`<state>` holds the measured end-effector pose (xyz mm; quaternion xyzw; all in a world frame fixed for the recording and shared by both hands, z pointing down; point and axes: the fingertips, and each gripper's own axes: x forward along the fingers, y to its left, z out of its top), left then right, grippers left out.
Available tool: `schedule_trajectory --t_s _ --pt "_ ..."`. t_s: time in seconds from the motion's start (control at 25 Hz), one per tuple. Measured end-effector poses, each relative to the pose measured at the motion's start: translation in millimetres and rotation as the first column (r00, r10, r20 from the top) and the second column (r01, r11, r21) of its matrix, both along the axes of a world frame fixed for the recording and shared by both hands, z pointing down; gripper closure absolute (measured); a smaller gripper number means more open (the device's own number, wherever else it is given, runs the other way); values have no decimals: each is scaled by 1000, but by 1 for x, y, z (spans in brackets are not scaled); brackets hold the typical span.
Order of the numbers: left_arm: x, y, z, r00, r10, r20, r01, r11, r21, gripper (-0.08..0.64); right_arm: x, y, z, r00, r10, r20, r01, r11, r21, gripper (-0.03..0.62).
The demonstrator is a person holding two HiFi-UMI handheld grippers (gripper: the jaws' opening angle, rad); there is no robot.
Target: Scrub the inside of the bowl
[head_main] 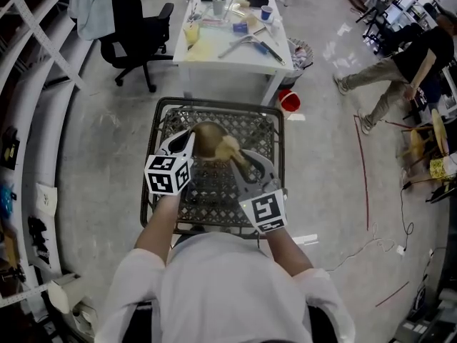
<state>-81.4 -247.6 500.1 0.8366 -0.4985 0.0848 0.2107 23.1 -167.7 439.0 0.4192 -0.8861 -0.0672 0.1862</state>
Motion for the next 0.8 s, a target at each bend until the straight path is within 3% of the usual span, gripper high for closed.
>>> schedule_trajectory --t_s 0.4,0.8 --pt "2 -6 48 1000 3 21 -1 994 -112 518 13 -3 -5 999 35 30 -34 999 -10 492" --pt "2 -2 110 999 15 36 -5 965 -262 518 22 -8 2 997 74 38 -73 997 -37 492"
